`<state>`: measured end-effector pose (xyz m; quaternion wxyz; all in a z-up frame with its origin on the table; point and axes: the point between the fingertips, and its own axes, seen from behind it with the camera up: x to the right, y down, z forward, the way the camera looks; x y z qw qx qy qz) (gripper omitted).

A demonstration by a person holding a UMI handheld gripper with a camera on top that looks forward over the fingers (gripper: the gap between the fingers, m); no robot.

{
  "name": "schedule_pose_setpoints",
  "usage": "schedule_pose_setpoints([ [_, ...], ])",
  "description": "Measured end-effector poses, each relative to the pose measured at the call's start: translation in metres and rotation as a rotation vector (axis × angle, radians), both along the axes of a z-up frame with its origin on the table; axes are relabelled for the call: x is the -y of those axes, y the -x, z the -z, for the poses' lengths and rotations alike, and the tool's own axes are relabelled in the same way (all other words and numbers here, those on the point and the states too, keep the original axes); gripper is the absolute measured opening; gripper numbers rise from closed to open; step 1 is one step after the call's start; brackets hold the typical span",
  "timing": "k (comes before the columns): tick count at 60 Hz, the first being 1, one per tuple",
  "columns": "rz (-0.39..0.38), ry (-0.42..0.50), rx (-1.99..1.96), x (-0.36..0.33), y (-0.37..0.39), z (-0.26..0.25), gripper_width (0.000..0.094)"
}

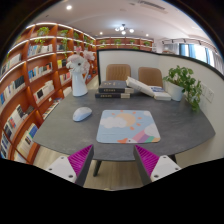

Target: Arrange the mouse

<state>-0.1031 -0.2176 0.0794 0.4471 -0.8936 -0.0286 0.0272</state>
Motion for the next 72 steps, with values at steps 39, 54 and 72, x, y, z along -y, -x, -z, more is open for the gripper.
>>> schedule_pose_setpoints([
  [39,-0.06,0.131,-0.033,-0.203,0.202,0.092,0.0809],
  [54,-0.073,0.137,-0.012,-0.26,0.217,0.093,0.0785],
  [72,-0.046,0.196,0.012,-0.274,0.211,0.096,0.0524],
])
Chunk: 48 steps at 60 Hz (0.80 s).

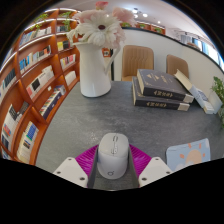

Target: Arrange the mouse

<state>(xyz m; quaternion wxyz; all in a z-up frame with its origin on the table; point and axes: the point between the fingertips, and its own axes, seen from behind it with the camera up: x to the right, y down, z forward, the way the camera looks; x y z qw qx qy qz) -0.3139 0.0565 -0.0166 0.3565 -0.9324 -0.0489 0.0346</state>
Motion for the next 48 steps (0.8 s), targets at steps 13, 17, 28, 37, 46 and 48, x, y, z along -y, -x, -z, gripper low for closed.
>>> schedule_pose_setpoints([
  [13,-0.014,0.051,-0.003,0.003,-0.002,0.001,0.0378],
  [17,-0.016,0.07,-0.005,0.003,-0.001,0.0,0.0377],
  [28,-0.073,-0.058,0.011,-0.01,-0.01,-0.088,0.038],
  [37,-0.055,-0.288,0.054,-0.024,-0.056,-0.226,0.0378],
  [46,0.013,-0.482,0.098,-0.02,-0.133,-0.332,0.0376],
  [48,0.02,-0.498,0.114,-0.017,-0.151,-0.341,0.0375],
])
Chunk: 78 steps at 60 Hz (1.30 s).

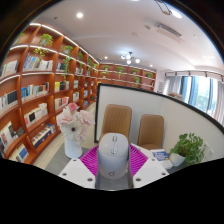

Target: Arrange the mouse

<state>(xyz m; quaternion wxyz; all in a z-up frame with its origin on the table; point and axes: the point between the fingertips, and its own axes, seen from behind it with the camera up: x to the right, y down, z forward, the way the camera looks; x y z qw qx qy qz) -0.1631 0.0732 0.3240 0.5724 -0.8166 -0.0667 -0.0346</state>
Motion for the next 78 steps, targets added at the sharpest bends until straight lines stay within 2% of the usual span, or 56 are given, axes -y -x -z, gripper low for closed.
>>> schedule_pose_setpoints([
  [6,0.019,0.015,0.002,0.004,-0.052,0.01,0.0373],
  [16,0.025,0.234,0.034,0.026,-0.119,0.119,0.0374],
  [18,0.03,0.277,0.016,0.037,-0.117,0.154,0.0373],
  [26,0.027,0.436,-0.025,0.064,-0.13,0.24,0.0375],
  [37,0.004,0.547,-0.097,0.094,-0.119,0.33,0.0376],
  [39,0.0,0.582,-0.083,0.102,-0.118,0.337,0.0378],
  [41,0.002,0.536,-0.092,0.097,-0.117,0.335,0.0379],
  [45,0.023,0.528,-0.134,0.098,-0.117,0.336,0.0394],
  [61,0.007,0.526,-0.096,0.097,-0.116,0.337,0.0545],
  [63,0.009,0.535,-0.091,0.098,-0.116,0.337,0.0589],
  [68,0.035,0.566,-0.046,0.103,-0.123,0.336,0.0862],
  [71,0.037,0.578,-0.031,0.109,-0.123,0.328,0.0868],
  [78,0.059,0.526,-0.043,0.119,-0.12,0.285,0.0873],
])
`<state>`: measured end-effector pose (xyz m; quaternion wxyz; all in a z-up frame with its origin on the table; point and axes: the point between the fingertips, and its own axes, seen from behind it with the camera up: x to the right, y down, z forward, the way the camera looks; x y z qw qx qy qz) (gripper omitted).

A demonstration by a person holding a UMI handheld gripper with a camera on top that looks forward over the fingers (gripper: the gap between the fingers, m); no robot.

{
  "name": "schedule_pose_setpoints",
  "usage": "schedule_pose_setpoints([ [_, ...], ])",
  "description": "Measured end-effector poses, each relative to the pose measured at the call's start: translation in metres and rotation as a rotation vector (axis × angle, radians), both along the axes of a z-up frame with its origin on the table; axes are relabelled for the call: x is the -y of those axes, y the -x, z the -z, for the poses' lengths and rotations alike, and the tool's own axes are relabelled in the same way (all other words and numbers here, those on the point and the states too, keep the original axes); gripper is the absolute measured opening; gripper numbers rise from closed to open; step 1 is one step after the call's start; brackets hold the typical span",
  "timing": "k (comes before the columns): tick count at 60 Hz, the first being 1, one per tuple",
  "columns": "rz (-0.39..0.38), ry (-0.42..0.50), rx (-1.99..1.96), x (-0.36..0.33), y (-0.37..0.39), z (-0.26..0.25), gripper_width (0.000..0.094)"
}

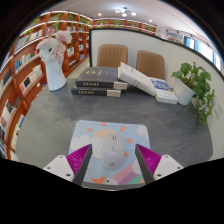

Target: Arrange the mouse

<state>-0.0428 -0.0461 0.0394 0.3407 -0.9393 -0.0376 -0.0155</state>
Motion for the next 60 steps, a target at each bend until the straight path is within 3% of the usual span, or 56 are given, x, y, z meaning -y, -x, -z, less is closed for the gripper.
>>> schedule_pose_setpoints([
  [13,0.079,-0.138,-0.004,0.039,0.008,-0.107,0.087],
  [27,0.13,-0.243,-0.004,0.088,0.018,-0.175,0.0865],
  [43,0.126,-0.287,0.0,0.123,0.033,-0.21,0.0866],
  [60,0.108,-0.289,-0.001,0.139,0.042,-0.216,0.0865],
])
